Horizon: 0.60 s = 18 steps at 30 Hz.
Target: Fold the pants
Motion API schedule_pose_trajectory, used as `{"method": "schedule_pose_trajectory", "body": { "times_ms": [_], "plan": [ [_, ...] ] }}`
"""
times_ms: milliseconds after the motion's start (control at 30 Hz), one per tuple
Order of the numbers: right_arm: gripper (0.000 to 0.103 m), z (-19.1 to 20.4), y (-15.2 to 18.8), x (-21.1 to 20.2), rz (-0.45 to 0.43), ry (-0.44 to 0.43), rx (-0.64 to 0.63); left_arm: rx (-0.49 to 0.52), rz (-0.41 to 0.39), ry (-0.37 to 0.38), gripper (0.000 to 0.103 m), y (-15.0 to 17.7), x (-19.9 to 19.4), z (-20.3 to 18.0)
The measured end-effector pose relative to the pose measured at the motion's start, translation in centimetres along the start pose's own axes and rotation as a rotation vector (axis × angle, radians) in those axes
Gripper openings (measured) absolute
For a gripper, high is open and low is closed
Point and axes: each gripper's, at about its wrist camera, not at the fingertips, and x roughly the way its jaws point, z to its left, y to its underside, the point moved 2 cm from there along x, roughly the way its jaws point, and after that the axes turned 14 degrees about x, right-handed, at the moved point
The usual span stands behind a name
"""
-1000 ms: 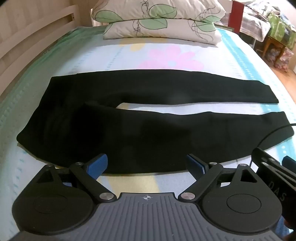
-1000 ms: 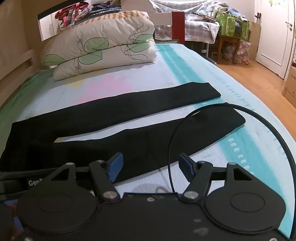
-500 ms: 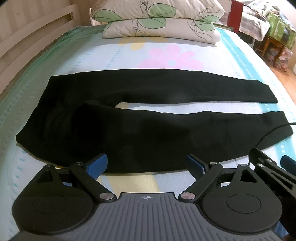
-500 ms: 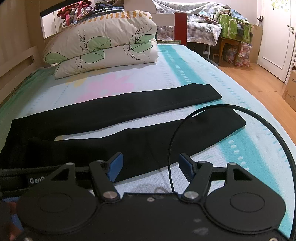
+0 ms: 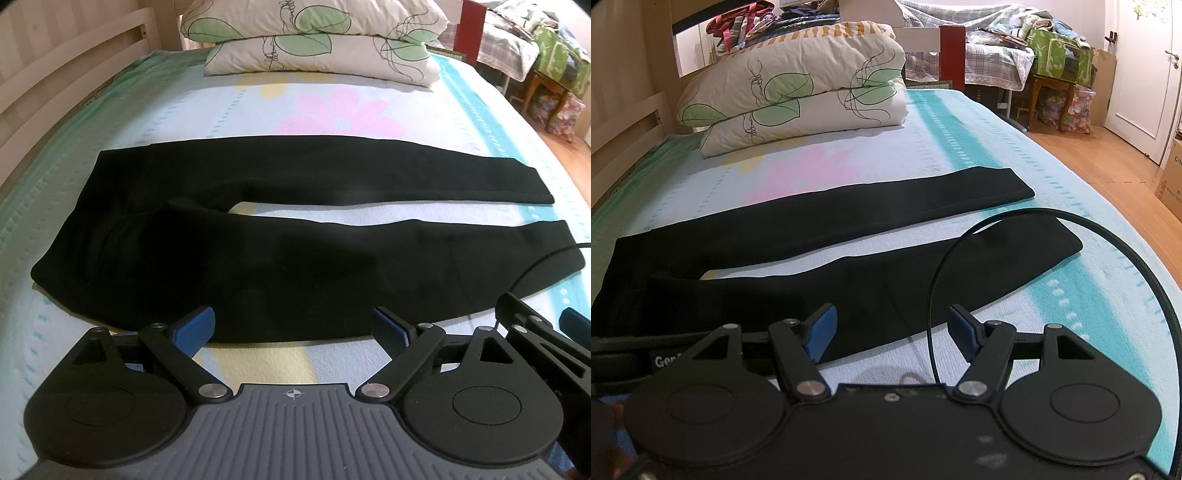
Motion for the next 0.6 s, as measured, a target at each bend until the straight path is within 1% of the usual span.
{"method": "schedule_pose_trajectory", "body": {
  "times_ms": [600],
  "plan": [
    [0.07,0.1,0.03,-0.09,-0.006,0.0,-0.009,-0.01,0.007,0.006,0.092,0.13,0.48,0.13]
  ]
}}
